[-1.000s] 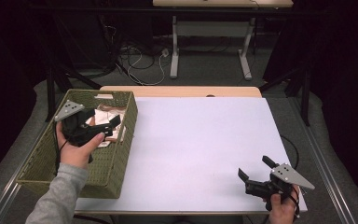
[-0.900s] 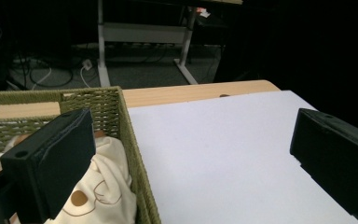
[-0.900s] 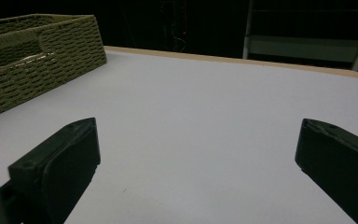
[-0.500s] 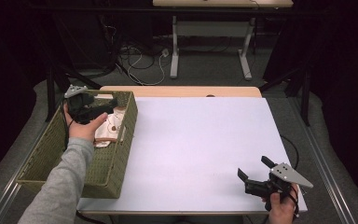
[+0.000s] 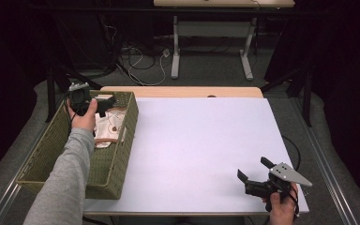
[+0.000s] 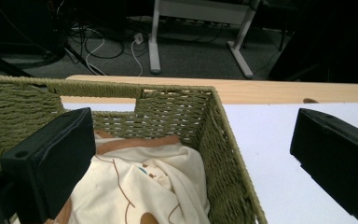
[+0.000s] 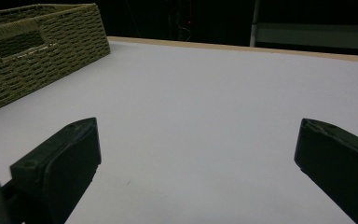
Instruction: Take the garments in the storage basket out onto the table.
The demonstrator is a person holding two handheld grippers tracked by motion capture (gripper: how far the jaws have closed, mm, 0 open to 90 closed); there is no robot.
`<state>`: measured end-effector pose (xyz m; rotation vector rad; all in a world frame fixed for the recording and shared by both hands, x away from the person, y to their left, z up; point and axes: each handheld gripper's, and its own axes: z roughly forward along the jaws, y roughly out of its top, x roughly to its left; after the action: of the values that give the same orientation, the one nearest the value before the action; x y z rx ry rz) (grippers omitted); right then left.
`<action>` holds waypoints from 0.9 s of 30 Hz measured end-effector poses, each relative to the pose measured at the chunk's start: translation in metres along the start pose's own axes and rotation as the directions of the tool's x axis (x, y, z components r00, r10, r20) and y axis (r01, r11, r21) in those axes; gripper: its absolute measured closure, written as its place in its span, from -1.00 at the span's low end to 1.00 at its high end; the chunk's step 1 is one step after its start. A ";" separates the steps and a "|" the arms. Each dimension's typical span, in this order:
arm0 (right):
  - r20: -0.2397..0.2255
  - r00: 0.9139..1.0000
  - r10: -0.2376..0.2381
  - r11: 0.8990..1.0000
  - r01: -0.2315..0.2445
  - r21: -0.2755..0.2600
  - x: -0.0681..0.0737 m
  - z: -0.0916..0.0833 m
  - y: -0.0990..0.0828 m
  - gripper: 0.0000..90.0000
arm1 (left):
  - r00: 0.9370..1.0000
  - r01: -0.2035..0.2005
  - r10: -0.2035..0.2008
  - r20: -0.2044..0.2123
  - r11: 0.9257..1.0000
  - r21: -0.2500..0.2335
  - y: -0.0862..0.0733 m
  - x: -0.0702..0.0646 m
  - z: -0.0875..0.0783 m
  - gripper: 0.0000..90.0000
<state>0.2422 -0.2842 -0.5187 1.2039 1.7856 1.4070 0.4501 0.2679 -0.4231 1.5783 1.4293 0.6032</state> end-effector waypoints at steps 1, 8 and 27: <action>-0.002 1.000 0.000 1.000 0.000 0.000 0.000 0.000 0.000 -1.00 | 1.000 0.001 -0.001 -0.003 1.000 -0.002 0.000 0.001 0.003 -0.99; -0.004 1.000 0.006 1.000 -0.006 0.013 -0.002 0.002 -0.001 -1.00 | 0.999 -0.012 0.013 -0.044 1.000 0.013 -0.005 0.009 0.024 -0.99; -0.022 0.999 0.036 0.997 -0.034 0.069 -0.002 0.010 -0.006 -0.99 | 0.994 0.013 0.000 -0.106 0.992 0.127 -0.042 0.041 0.072 -0.54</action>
<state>0.2497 -0.2819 -0.5271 1.2646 1.8502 1.3953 0.4970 0.2829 -0.5018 1.6614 1.5784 0.6099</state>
